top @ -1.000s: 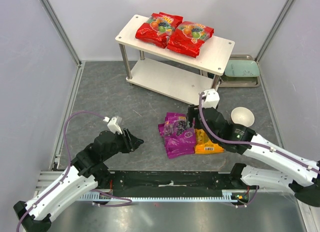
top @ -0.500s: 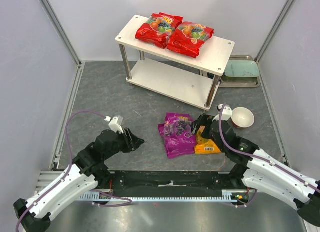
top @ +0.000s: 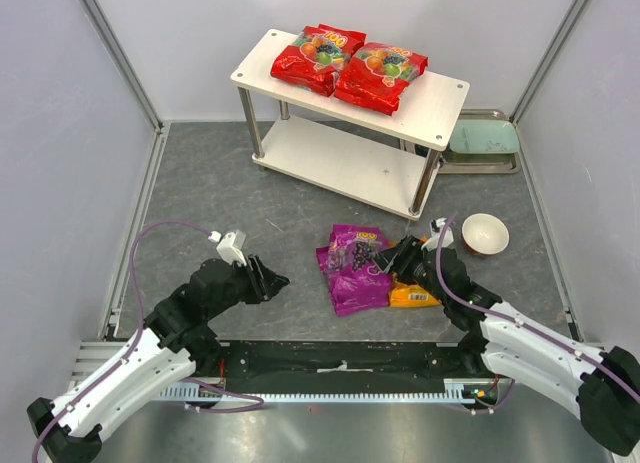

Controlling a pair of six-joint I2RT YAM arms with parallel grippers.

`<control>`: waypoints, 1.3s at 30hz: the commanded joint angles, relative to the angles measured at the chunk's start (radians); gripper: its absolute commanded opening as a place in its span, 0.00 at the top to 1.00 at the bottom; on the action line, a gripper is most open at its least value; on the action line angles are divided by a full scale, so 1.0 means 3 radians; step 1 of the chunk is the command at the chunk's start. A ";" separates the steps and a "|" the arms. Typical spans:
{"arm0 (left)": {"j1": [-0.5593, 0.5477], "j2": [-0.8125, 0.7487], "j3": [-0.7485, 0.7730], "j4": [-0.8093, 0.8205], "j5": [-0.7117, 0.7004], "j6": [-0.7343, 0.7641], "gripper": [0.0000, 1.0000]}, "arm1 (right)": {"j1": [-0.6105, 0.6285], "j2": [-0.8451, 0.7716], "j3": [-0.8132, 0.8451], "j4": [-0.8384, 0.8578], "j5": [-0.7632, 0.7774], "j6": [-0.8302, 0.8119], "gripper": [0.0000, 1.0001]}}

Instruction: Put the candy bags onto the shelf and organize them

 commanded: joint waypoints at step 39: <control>-0.0007 -0.0453 0.0129 -0.0254 -0.0129 -0.0004 0.55 | -0.0023 0.3734 0.2105 0.4978 -0.0570 0.0898 1.00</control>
